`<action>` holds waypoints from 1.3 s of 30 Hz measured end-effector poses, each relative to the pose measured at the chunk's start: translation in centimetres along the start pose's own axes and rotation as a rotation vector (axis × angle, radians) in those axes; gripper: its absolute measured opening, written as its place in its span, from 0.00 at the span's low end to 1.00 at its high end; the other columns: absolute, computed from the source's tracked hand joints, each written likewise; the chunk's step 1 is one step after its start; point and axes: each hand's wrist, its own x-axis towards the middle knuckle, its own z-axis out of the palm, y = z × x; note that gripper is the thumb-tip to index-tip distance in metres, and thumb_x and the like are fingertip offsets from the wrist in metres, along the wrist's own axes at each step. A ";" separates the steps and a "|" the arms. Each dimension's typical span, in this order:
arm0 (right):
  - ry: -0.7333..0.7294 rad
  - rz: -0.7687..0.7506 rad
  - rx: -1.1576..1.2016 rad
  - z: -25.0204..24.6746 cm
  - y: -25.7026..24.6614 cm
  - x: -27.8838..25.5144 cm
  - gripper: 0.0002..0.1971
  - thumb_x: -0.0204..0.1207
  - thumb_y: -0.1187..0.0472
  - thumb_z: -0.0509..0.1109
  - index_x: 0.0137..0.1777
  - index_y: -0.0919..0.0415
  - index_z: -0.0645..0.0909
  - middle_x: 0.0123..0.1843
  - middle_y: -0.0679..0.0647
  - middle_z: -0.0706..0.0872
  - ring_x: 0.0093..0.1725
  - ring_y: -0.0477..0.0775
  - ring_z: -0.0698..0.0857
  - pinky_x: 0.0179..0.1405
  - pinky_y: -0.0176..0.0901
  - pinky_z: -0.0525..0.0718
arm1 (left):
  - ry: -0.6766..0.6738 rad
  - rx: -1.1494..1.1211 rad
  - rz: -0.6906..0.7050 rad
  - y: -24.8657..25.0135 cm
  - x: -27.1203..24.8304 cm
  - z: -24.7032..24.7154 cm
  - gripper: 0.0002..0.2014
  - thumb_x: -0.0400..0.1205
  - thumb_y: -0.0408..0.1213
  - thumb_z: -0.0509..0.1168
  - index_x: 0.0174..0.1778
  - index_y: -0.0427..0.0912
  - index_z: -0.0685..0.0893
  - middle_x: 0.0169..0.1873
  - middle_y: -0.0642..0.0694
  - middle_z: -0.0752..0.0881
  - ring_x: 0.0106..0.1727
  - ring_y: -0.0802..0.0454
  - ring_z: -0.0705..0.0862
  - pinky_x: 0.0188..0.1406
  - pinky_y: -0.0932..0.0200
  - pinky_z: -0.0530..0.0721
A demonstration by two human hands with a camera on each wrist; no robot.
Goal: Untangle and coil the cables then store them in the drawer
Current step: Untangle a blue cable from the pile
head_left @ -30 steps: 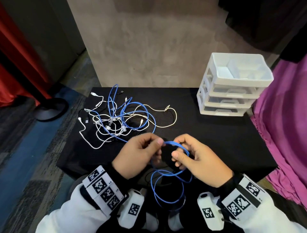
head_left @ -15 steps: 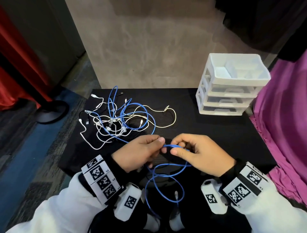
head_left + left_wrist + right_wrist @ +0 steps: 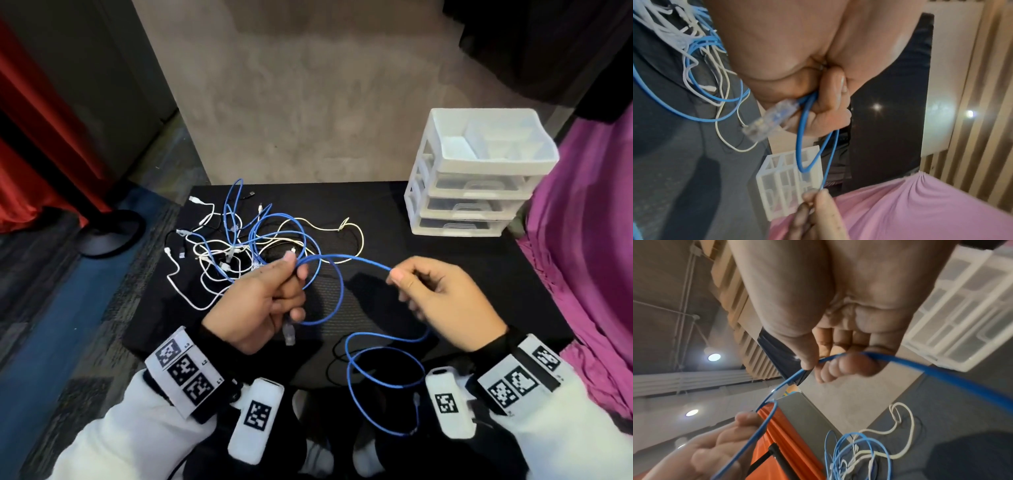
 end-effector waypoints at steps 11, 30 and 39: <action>-0.305 0.122 -0.058 4.5 5.6 -3.9 0.12 0.86 0.54 0.71 0.41 0.53 0.86 0.38 0.57 0.87 0.41 0.42 0.81 0.53 0.48 0.80 | 0.041 -0.393 0.139 1.6 -0.5 -1.0 0.14 0.92 0.49 0.53 0.46 0.47 0.77 0.30 0.56 0.68 0.24 0.60 0.67 0.38 0.66 0.81; 0.175 0.260 0.819 6.2 -0.7 -2.4 0.12 0.79 0.65 0.73 0.56 0.73 0.88 0.47 0.68 0.89 0.46 0.58 0.89 0.52 0.48 0.94 | 0.407 -0.322 -0.190 -6.1 0.1 2.0 0.12 0.89 0.47 0.61 0.44 0.46 0.82 0.36 0.47 0.86 0.41 0.51 0.86 0.42 0.45 0.93; -0.055 0.343 0.966 6.9 -1.0 -3.9 0.08 0.77 0.66 0.74 0.52 0.71 0.85 0.51 0.74 0.91 0.44 0.62 0.93 0.47 0.50 0.95 | 0.426 -0.492 -0.176 -5.8 1.1 2.1 0.12 0.93 0.40 0.54 0.45 0.41 0.76 0.37 0.41 0.86 0.35 0.50 0.86 0.32 0.49 0.93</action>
